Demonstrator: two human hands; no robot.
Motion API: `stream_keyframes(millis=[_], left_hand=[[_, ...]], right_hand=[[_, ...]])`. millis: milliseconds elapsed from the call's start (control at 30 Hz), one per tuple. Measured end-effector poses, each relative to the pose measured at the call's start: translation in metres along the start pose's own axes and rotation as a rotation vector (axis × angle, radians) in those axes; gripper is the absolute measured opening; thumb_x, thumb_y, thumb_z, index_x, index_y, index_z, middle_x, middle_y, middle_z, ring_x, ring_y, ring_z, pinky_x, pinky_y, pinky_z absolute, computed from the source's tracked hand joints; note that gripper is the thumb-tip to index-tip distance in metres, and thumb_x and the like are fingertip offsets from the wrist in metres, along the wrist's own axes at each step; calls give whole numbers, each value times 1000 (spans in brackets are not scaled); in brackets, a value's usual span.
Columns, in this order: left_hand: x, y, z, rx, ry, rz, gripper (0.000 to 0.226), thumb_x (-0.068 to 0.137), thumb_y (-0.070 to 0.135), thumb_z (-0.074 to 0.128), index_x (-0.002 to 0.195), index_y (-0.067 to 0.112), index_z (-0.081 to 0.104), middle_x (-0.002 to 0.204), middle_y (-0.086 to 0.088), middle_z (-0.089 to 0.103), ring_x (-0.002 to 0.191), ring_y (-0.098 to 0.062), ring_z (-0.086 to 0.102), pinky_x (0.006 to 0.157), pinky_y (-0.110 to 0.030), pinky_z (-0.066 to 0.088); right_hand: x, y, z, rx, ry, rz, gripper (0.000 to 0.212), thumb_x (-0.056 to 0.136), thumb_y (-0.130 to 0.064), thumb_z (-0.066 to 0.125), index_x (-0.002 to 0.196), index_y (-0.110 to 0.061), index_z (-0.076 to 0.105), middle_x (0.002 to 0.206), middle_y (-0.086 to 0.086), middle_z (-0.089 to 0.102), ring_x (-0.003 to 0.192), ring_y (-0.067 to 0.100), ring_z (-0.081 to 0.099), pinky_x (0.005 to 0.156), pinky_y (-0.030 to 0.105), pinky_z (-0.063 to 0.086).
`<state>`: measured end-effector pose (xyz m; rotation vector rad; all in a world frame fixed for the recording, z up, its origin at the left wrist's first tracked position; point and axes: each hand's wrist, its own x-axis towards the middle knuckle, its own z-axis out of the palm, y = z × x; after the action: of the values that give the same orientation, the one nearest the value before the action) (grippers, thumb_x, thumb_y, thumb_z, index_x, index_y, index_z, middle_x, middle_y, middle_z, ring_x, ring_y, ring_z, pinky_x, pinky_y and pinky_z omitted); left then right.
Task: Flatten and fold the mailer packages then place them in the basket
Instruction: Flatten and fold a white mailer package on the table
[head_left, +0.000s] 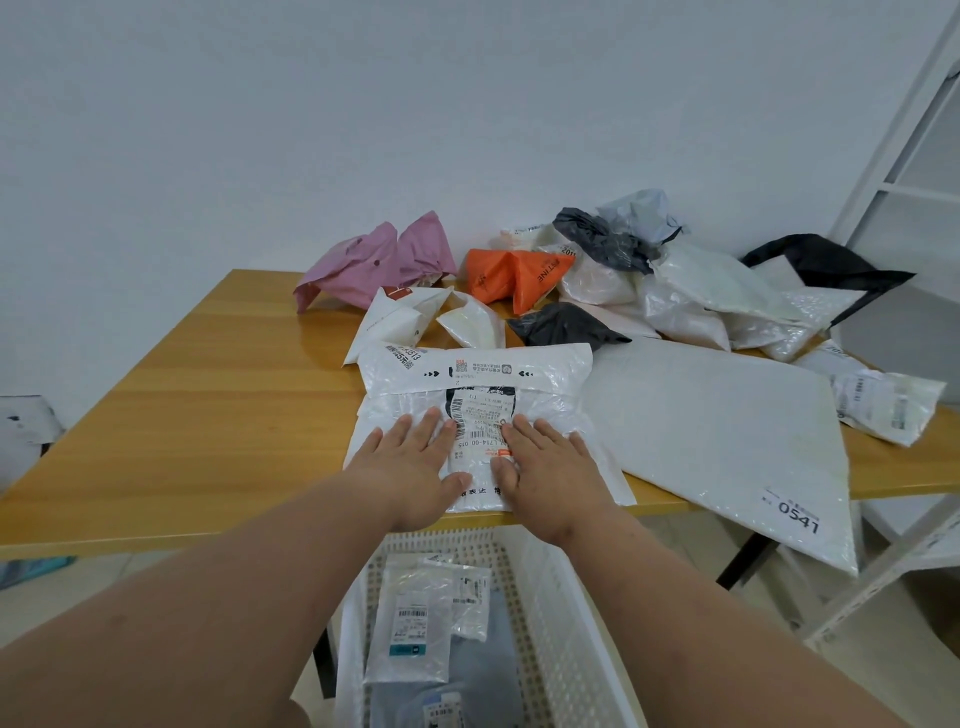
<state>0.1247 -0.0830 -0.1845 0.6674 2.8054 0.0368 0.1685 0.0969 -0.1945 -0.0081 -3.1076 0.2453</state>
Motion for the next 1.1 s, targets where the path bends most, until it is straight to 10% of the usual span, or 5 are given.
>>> stream_keyframes(millis=[567, 767, 900, 1100], left_hand=[[2, -1, 0, -7, 4, 5, 72, 99, 62, 19, 155, 30, -12, 162, 7, -21, 150, -21, -14, 122, -45, -3], [-6, -6, -22, 21, 395, -45, 70, 89, 66, 43, 145, 26, 31, 143, -1, 42, 128, -23, 43, 105, -43, 34], [1, -7, -24, 9, 468, -37, 78, 93, 64, 37, 155, 26, 6, 159, -2, 14, 146, -25, 14, 116, -44, 18], [26, -12, -14, -77, 135, -56, 77, 93, 70, 15, 154, 31, -12, 163, 5, -18, 149, -22, -17, 121, -51, -1]], right_hand=[[-4, -4, -2, 18, 15, 14, 55, 103, -43, 26, 154, -25, 25, 162, -6, 20, 150, 15, 12, 122, 47, 4], [0, -15, -35, -31, 212, 15, 36, 85, -45, 47, 114, -26, 57, 109, -6, 62, 104, 19, 55, 101, 40, 34], [10, -16, -41, -49, 354, -57, 54, 84, -45, 53, 134, -27, 44, 134, -2, 43, 125, 21, 39, 105, 40, 29], [33, -5, -35, -63, -13, -28, 70, 95, -57, 33, 156, -34, 6, 165, -5, -2, 151, 20, -4, 121, 52, 3]])
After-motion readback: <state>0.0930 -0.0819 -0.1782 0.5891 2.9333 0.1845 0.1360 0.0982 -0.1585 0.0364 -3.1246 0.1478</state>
